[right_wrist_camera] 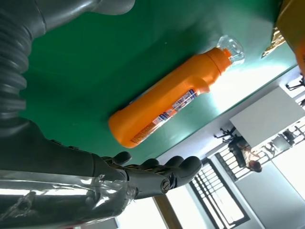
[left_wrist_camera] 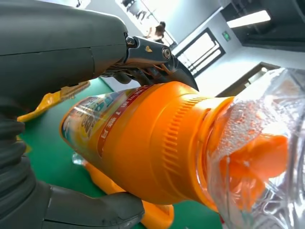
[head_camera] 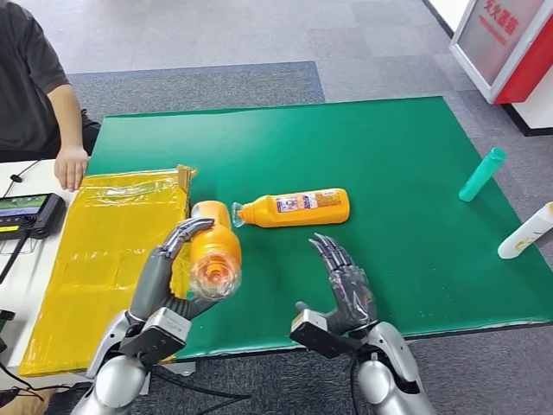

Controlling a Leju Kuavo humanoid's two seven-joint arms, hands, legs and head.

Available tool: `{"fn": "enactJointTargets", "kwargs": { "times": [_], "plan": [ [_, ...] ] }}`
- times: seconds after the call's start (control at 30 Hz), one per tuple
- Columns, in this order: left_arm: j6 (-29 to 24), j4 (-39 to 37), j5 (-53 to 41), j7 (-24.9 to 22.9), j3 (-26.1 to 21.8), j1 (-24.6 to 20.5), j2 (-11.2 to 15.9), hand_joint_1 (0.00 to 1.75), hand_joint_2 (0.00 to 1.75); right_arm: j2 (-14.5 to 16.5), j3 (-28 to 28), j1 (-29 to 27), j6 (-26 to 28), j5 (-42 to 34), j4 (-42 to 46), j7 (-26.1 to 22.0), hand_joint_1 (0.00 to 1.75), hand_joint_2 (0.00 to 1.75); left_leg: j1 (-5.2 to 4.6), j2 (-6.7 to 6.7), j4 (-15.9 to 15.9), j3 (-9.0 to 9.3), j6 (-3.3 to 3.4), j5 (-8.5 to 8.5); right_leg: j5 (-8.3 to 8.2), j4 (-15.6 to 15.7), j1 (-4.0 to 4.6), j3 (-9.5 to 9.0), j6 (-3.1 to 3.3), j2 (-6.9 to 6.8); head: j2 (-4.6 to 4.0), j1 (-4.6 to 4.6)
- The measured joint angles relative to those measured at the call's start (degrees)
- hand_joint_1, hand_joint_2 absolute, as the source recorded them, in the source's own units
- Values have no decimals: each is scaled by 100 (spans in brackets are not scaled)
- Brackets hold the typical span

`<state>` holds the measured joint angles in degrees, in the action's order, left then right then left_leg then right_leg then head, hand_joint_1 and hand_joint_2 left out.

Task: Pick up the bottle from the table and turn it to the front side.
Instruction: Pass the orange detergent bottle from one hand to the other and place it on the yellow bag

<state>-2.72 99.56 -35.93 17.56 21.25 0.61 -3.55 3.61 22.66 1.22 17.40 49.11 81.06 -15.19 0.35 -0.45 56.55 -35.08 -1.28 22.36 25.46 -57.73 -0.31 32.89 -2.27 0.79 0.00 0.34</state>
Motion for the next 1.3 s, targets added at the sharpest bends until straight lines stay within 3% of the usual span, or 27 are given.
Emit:
{"fn": "enactJointTargets", "kwargs": {
  "times": [0.3,0.77,1.03,1.17,1.3],
  "plan": [
    [-288,47,-1375,-1326,334,-376,234,175,175,13,-217,-191,-48,159,196,59,0,175,0,0,0,0,0,0,0,0,0,1,0,0,0,0],
    [-746,75,-2520,-2186,383,-429,396,175,175,80,-392,-314,-144,215,316,136,0,175,0,0,0,-1,0,1,0,0,0,0,0,0,0,1],
    [-502,70,-2575,-2594,50,-361,546,175,175,102,-490,-374,-163,225,342,176,0,175,0,0,0,-1,0,1,1,0,1,0,0,1,0,0],
    [-234,-54,-2501,-2789,-200,-356,630,164,175,102,-500,-368,-181,225,339,182,0,175,0,1,0,-1,0,1,1,0,1,1,0,1,0,0],
    [-59,-395,-2478,-2903,-417,-401,700,169,175,105,-500,-310,-228,208,305,187,0,175,0,1,0,-1,0,0,0,0,1,1,0,1,0,1]
  ]
}}
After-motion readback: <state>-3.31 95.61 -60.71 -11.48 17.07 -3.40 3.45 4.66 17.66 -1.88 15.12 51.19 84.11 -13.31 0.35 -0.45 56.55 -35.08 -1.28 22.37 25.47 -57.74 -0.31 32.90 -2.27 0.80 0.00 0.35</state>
